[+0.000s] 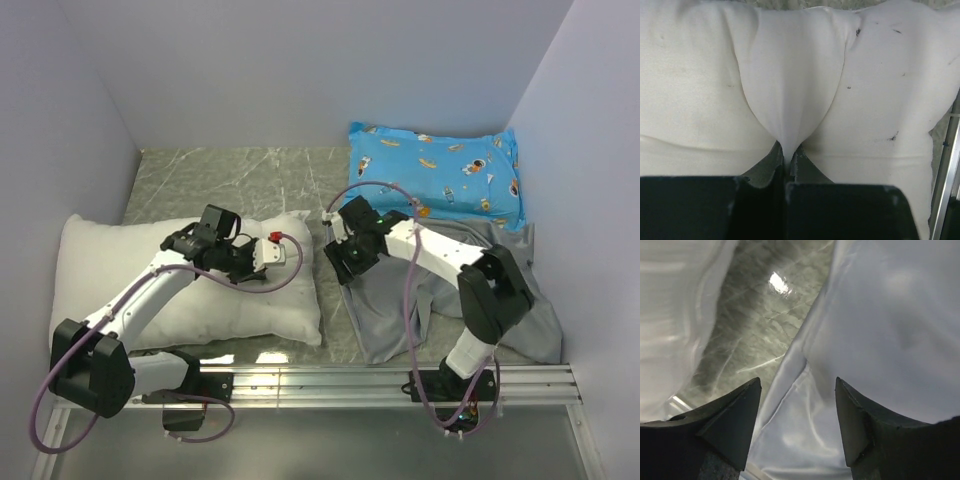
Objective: Put the pillow into the pillowcase
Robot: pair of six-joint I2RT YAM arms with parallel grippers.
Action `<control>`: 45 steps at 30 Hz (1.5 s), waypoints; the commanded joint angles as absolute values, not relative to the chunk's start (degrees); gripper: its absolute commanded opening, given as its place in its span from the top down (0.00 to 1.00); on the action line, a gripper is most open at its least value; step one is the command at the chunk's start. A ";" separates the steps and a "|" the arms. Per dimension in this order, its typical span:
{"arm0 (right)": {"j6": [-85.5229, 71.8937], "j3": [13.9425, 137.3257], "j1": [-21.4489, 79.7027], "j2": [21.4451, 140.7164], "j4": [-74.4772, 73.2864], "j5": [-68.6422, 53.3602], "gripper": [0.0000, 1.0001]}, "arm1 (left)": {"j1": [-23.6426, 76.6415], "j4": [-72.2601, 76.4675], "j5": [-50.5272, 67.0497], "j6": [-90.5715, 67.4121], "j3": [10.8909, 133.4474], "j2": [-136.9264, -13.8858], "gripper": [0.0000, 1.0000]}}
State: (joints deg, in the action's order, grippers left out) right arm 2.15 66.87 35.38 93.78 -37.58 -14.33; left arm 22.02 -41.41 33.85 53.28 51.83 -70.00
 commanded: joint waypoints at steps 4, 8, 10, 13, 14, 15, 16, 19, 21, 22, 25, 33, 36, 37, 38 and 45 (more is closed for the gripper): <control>0.18 73.73 37.79 101.68 -37.61 2.01 0.43 | 19.69 -46.05 37.71 53.35 49.92 -68.73 1.00; -1.49 75.67 37.88 103.62 -39.29 4.48 0.57 | 18.90 -45.70 37.71 53.96 49.05 -68.29 1.00; -1.32 74.89 37.70 102.13 -39.55 5.01 0.68 | 18.72 -45.35 37.53 54.31 48.52 -68.12 1.00; -0.97 73.83 37.18 99.41 -39.81 4.83 0.92 | 18.72 -45.09 37.62 54.58 48.43 -68.03 1.00; -0.79 73.83 36.66 98.80 -40.42 3.53 0.99 | 18.72 -45.17 37.79 54.67 48.60 -68.20 1.00; -0.70 73.74 36.39 97.40 -40.95 2.65 1.00 | 18.72 -45.35 37.88 54.75 49.04 -68.38 1.00; -0.53 73.83 36.04 96.51 -41.39 1.51 1.00 | 18.63 -45.70 38.23 55.02 49.30 -68.38 1.00; 1.21 73.74 35.33 92.91 -43.67 -3.33 0.96 | 18.63 -46.49 38.93 56.59 49.75 -67.77 1.00; 2.28 74.00 35.16 91.85 -45.43 -4.22 0.85 | 18.63 -46.49 39.11 56.95 49.83 -67.15 1.00; 2.55 73.92 35.07 91.93 -45.96 -4.22 0.85 | 18.55 -46.84 38.94 57.21 49.92 -67.24 1.00; 3.16 73.30 34.02 92.72 -46.05 -4.75 1.00 | 18.63 -47.37 39.02 57.22 50.89 -68.11 1.00; 3.43 73.74 30.33 91.50 -47.11 -11.94 1.00 | 18.63 -48.16 40.25 58.79 51.15 -66.10 1.00; 3.43 75.14 23.58 87.82 -47.46 -22.03 1.00 | 18.72 -51.31 42.71 62.12 53.08 -64.52 1.00; 3.60 75.41 21.99 86.85 -47.55 -24.50 1.00 | 18.81 -51.94 44.98 62.66 53.96 -64.25 1.00; 3.78 75.58 19.62 85.10 -47.64 -27.91 1.00 | 19.16 -52.64 45.87 63.01 56.14 -63.99 1.00; 3.08 73.30 18.90 79.81 -45.36 -32.07 1.00 | 29.95 -62.04 49.22 65.83 66.35 -67.23 1.00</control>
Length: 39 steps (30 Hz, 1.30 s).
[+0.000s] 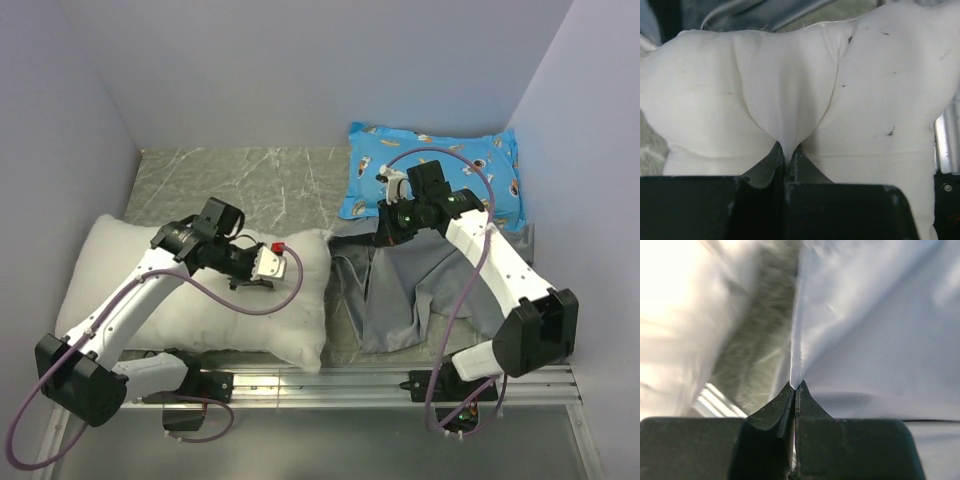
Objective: Put the pillow into the pillowcase
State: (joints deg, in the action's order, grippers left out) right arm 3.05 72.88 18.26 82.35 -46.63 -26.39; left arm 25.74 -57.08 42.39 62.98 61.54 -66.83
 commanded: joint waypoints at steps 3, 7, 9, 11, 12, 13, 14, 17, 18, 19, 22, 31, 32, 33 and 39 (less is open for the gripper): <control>2.29 72.95 19.07 78.31 -44.39 -31.91 1.00 | 34.61 -63.11 49.40 64.96 66.45 -66.98 1.00; 1.84 72.95 18.72 76.56 -43.94 -32.42 1.00 | 40.16 -60.04 48.25 61.80 64.17 -65.57 1.00; 2.02 72.60 18.81 75.59 -43.95 -33.74 1.00 | 42.79 -55.58 46.68 58.38 62.32 -65.57 1.00; 2.63 72.25 18.81 74.62 -44.47 -34.89 1.00 | 43.33 -51.35 46.41 56.44 61.61 -66.00 1.00; 2.98 71.90 18.90 74.27 -44.99 -35.15 1.00 | 43.50 -46.63 46.23 53.73 61.87 -66.35 1.00; 3.42 71.81 18.81 74.27 -45.52 -35.33 1.00 | 43.59 -44.23 45.88 52.22 62.22 -66.88 1.00; 4.21 71.28 18.81 73.75 -46.31 -35.94 1.00 | 43.59 -42.21 45.70 51.08 63.44 -68.45 1.00; 5.44 69.97 18.81 72.17 -47.11 -38.13 1.00 | 43.77 -36.49 45.18 50.19 66.17 -71.53 1.00; 5.54 69.70 18.81 71.81 -47.02 -38.84 1.00 | 43.86 -35.08 45.09 49.32 66.96 -72.41 1.00; 6.15 69.52 18.90 71.46 -47.54 -39.46 1.00 | 43.86 -34.11 45.26 49.39 69.15 -74.77 1.00; 7.29 69.00 18.98 71.37 -48.77 -40.52 1.00 | 43.86 -33.06 46.05 51.68 73.90 -79.43 1.00; 8.70 64.52 19.16 71.10 -47.82 -32.55 1.00 | 35.16 -11.15 42.36 38.75 69.79 -87.96 1.00; 8.35 64.08 19.16 71.45 -47.20 -30.34 1.00 | 34.46 -14.12 44.28 42.94 69.61 -88.59 1.00; 7.65 63.90 19.16 71.98 -46.50 -28.23 0.99 | 34.37 -15.80 45.34 45.15 69.17 -88.85 1.00; 4.05 64.25 19.16 77.61 -47.02 -14.96 0.45 | 33.49 -25.88 53.76 52.64 68.54 -90.95 1.00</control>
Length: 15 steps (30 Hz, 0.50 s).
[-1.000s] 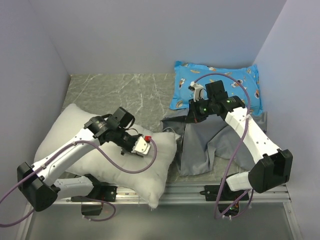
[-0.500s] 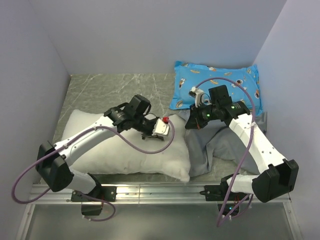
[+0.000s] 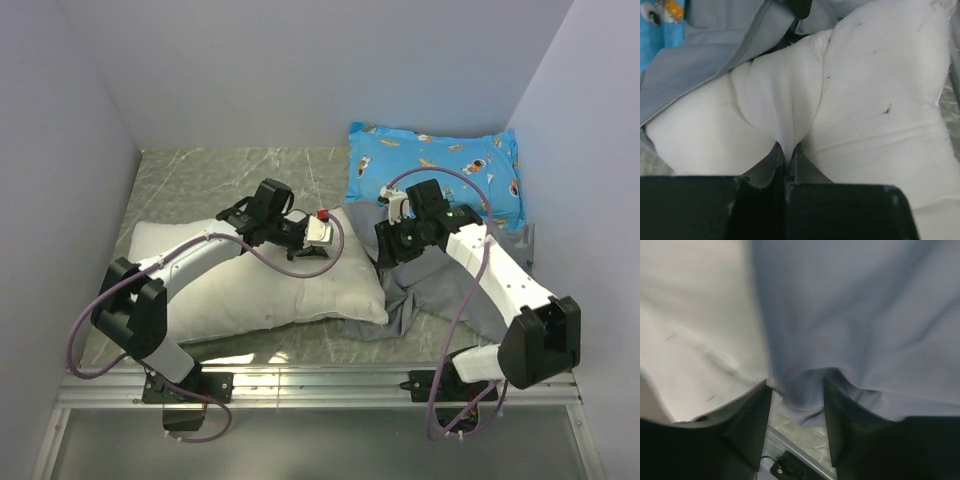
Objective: Put the pillow into the pillowcase
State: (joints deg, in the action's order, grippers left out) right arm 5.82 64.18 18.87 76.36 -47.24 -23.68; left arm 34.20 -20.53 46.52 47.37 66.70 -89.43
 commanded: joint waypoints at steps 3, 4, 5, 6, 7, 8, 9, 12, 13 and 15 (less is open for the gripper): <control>3.34 62.41 18.81 75.68 -48.07 -12.48 0.43 | 30.86 -32.06 58.08 53.78 74.26 -95.70 1.00; 3.69 61.01 18.81 74.19 -48.86 -13.35 0.46 | 30.15 -35.04 60.10 54.40 76.01 -97.45 0.99; 3.69 60.39 18.63 73.57 -49.30 -16.75 0.48 | 29.10 -36.03 60.38 56.32 76.55 -98.17 0.99; 3.60 59.86 18.55 73.04 -49.65 -18.88 0.48 | 28.92 -36.73 60.29 57.03 76.99 -98.96 0.99; 3.78 59.42 18.54 72.69 -50.18 -21.51 0.48 | 28.83 -36.83 59.77 57.65 76.91 -99.14 1.00; 3.43 58.89 18.63 72.69 -50.19 -22.93 0.48 | 28.74 -36.57 59.68 57.83 76.64 -99.23 0.99; 3.08 58.71 18.63 73.03 -50.10 -24.77 0.47 | 28.74 -36.56 59.68 58.27 76.38 -99.23 1.00; 2.29 58.27 18.63 75.67 -49.22 -26.54 0.47 | 28.92 -36.21 59.41 58.80 75.85 -98.88 0.99; 1.50 58.10 18.63 77.41 -48.00 -27.41 0.48 | 28.83 -36.04 59.41 58.80 75.76 -98.79 0.99; 0.88 58.18 18.81 79.44 -46.50 -27.95 0.49 | 28.92 -36.30 59.15 59.41 75.85 -98.79 1.00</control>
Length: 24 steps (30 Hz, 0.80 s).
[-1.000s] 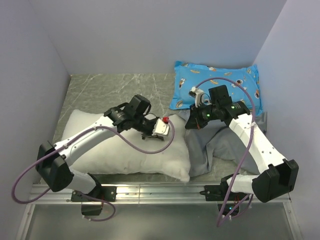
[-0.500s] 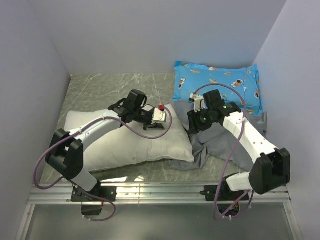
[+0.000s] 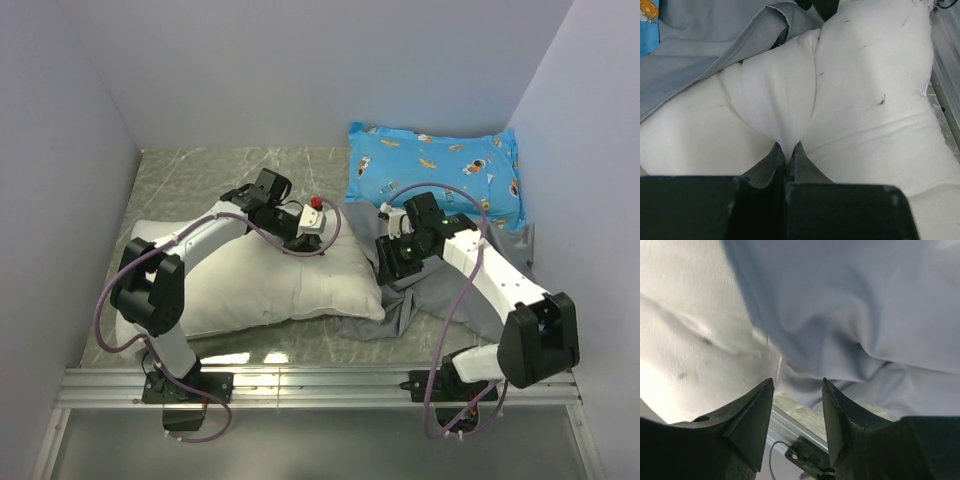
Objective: Put the pillow into the pillowcase
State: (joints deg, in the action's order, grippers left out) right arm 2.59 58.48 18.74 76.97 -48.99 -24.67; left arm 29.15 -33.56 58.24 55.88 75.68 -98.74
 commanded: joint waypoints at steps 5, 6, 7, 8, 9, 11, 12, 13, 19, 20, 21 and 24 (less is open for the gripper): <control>-1.48 58.54 20.30 85.78 -40.35 -21.99 0.49 | 28.74 -35.86 58.98 58.37 76.38 -99.14 1.00; -1.58 58.54 20.30 86.30 -39.82 -21.28 0.51 | 28.74 -35.08 58.71 57.84 76.38 -99.14 1.00; -0.97 58.71 20.22 87.00 -39.90 -21.10 0.67 | 28.74 -33.85 58.45 56.87 76.38 -99.14 0.99; -0.44 58.97 20.13 87.01 -40.51 -21.27 0.80 | 28.39 -32.18 57.84 52.78 76.20 -99.14 1.00; 2.00 59.32 19.78 86.58 -41.65 -21.97 1.00 | 28.30 -26.25 54.87 49.69 75.33 -99.05 1.00; 5.17 59.15 18.20 82.55 -45.78 -26.33 1.00 | 28.21 -17.97 48.29 36.66 73.92 -99.05 1.00; 7.19 58.98 17.76 80.53 -47.62 -27.85 1.00 | 28.13 -14.28 44.86 33.26 73.57 -99.66 1.00; 12.51 59.58 17.49 76.68 -52.07 -29.60 1.00 | 28.21 -11.54 38.99 30.79 73.91 -100.36 1.00; 22.14 60.90 17.58 69.96 -60.19 -34.45 1.00 | 28.83 -7.48 25.15 18.46 74.80 -104.50 1.00; 22.32 61.00 17.49 70.13 -60.38 -34.54 1.00 | 28.92 -7.30 26.09 19.07 73.84 -103.89 1.00; 22.67 61.08 17.49 70.40 -60.47 -35.85 1.00 | 28.92 -7.03 27.15 19.77 71.74 -101.97 1.00; 22.15 61.08 17.49 70.92 -59.77 -37.26 1.00 | 28.83 -10.79 33.20 23.10 70.05 -96.71 0.83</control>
